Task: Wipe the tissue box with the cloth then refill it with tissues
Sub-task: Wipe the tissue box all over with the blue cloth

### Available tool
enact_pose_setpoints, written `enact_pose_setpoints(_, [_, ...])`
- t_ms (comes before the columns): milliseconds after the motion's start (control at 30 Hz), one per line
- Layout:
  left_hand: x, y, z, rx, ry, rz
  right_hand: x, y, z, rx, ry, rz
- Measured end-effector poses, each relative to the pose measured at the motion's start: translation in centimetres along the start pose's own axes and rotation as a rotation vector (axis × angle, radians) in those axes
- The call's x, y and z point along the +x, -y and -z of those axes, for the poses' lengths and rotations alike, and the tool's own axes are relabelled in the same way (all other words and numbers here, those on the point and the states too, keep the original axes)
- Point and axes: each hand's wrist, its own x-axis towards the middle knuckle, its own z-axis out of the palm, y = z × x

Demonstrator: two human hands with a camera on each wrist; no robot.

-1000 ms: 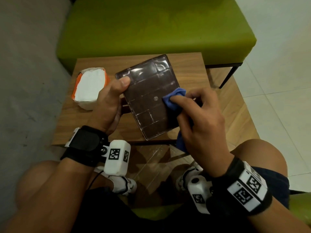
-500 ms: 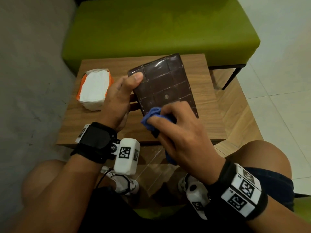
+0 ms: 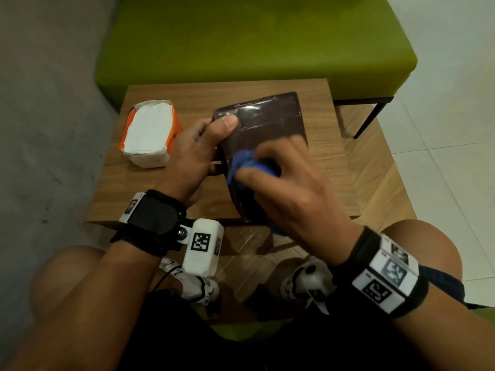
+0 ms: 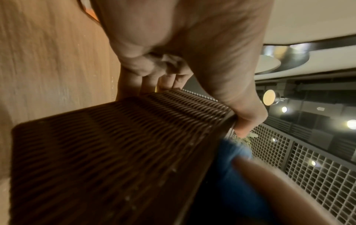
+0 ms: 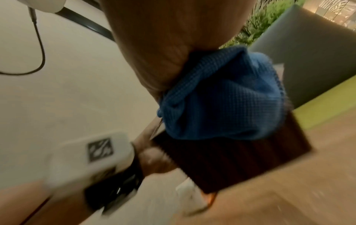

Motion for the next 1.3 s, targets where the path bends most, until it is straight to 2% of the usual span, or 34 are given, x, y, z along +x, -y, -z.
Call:
enact_pose_setpoints(67, [0.0,0.0,-0.5,0.038,0.041,0.026,2.0,-0.6,0.7,-0.021,-0.077,0.006])
enact_pose_setpoints(133, [0.0,-0.2,-0.5,0.042,0.049,0.024,2.6,-0.7,1.0,-0.032,-0.074,0.045])
enact_pose_setpoints(300, [0.0,0.1,0.1,0.004,0.048,0.025,0.7,-0.8,0.9,-0.022,0.152,0.196])
enact_pose_setpoints(367, [0.1,0.4,-0.1,0.001,0.075,0.034,1.5,-1.4,1.1,-0.008,0.096,0.153])
enact_pose_setpoints(433, [0.1,0.3,-0.3,0.021,0.077,0.024,2.8,-2.0,1.2,0.003,-0.024,0.093])
enact_pose_setpoints(500, [0.2,0.1,-0.2,0.014,0.067,0.001,2.9,-1.7,1.1,0.000,-0.052,0.087])
enact_pose_setpoints(633, [0.1,-0.2,0.6,-0.079,0.010,-0.024,-0.6,-0.2,0.4,0.037,0.172,0.153])
enact_pose_setpoints(700, [-0.1,-0.1,0.8,-0.096,0.014,-0.015,-1.5,-1.0,0.5,0.028,0.155,0.114])
enact_pose_setpoints(833, [-0.3,-0.2,0.2,-0.080,0.018,-0.027,-1.1,-1.8,0.4,0.025,-0.163,-0.201])
enact_pose_setpoints(867, [-0.3,-0.2,0.1,-0.089,0.002,-0.032,-1.4,-1.1,0.2,0.015,-0.167,-0.216])
enact_pose_setpoints(1000, [-0.4,0.1,0.5,-0.129,-0.016,-0.032,-3.4,0.6,-0.3,0.046,0.006,-0.109])
enact_pose_setpoints(1033, [-0.5,0.3,0.5,-0.133,-0.014,-0.027,-3.4,0.1,-0.2,0.029,-0.006,-0.138])
enact_pose_setpoints(1167, [-0.8,0.3,-0.1,-0.160,-0.031,-0.054,-2.4,-0.1,-0.2,-0.001,-0.215,-0.355])
enact_pose_setpoints(1300, [-0.7,-0.3,-0.1,-0.164,-0.070,-0.093,-3.2,2.1,-1.4,-0.030,-0.067,-0.194])
